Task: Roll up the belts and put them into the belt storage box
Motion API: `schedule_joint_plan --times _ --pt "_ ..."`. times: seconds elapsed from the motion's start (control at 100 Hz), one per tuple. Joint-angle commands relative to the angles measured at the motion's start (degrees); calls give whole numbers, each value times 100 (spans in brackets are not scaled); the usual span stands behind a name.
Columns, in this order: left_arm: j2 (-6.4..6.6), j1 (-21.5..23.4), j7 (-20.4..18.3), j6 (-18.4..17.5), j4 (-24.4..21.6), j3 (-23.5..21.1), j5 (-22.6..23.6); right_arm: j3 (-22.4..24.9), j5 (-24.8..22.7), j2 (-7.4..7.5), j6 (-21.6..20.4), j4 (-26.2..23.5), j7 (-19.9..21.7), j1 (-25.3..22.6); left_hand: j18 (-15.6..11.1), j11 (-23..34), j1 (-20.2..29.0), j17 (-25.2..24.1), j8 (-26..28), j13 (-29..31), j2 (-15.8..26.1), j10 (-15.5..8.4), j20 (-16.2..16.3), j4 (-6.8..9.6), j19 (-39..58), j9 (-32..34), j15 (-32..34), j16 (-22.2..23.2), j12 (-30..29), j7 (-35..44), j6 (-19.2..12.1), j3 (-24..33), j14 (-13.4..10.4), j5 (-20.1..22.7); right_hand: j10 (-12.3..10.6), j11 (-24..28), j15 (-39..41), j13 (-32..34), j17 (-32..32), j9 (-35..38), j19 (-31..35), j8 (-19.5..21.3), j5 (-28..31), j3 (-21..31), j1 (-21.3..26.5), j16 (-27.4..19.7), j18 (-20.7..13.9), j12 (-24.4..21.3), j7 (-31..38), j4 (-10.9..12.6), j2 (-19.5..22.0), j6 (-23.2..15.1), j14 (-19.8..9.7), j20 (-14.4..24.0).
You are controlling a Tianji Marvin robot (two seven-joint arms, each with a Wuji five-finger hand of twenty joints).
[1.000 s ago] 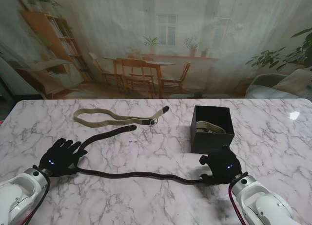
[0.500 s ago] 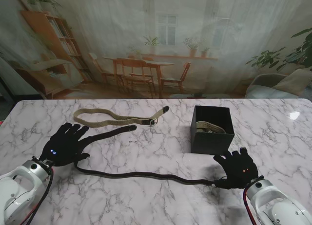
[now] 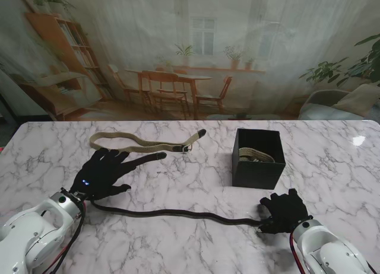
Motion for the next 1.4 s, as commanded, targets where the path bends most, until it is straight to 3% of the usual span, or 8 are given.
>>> schedule_joint_plan --times 0.0,0.18,0.4,0.71,1.09,1.24,1.31,1.39 --pt "-29 1 -79 26 10 52 -12 -70 46 -1 28 99 -14 65 198 -153 159 -72 68 20 244 134 76 -91 -191 87 -144 -48 67 7 120 -144 134 121 -89 164 147 166 61 265 146 167 175 -303 431 67 73 140 179 157 10 -161 97 41" --pt "-39 4 -76 104 35 135 -64 -229 236 -6 110 260 -136 213 206 -151 174 -85 85 14 247 138 74 -90 -200 104 -142 -45 83 7 136 -141 141 131 -332 610 722 1328 817 1202 686 239 485 -638 1355 357 -28 411 484 314 305 -382 -77 116" --pt "-43 9 -71 164 62 193 -90 -337 425 -19 189 360 -223 315 223 -151 179 -93 98 20 252 141 72 -89 -211 120 -139 -43 95 -1 135 -143 143 123 -647 1050 1647 2625 1805 2838 1569 -167 955 1086 1516 805 -143 610 865 116 227 -720 -185 99" --pt "-44 1 -77 161 72 216 -111 -554 1018 -90 459 538 -539 472 235 -138 190 -94 102 35 256 142 71 -88 -221 174 -136 -40 111 -17 136 -141 148 104 -515 1353 3808 3090 2987 4440 2480 -1413 -749 1863 2284 1051 345 445 1154 214 475 -1113 54 -66" --pt "-43 -24 -78 147 90 247 -121 -615 1481 -148 418 706 -874 534 248 -126 210 -95 97 51 251 137 71 -86 -232 214 -133 -37 124 -39 139 -139 152 61 -147 1245 4430 3064 3958 4465 2669 -1349 -1464 2162 2771 885 934 44 1657 103 495 -2756 399 -637" --pt "-42 -23 -57 150 95 247 -112 -560 1678 -169 357 693 -865 487 256 -121 220 -94 93 57 253 122 70 -85 -237 229 -133 -37 127 -48 135 -139 148 40 -7 456 4396 3085 4030 3740 2729 -2018 -2256 2093 2661 738 804 -676 904 194 557 -1010 110 -937" --pt "-42 -23 -51 153 96 247 -110 -527 1748 -174 241 716 -895 471 255 -116 233 -97 92 63 250 121 69 -84 -241 239 -131 -36 130 -48 142 -136 153 39 -146 407 4197 3080 3992 2883 2721 -2619 -2133 2146 2828 674 730 -816 -214 224 548 -1442 87 -993" --pt "-41 -25 -51 156 98 251 -108 -485 1732 -167 108 743 -940 455 260 -107 252 -93 90 70 250 122 69 -82 -242 258 -129 -35 134 -51 136 -131 148 31 -284 789 4160 3087 4030 2572 2744 -2393 -2068 2112 3086 684 593 -633 -131 -15 516 -2364 -24 -996"
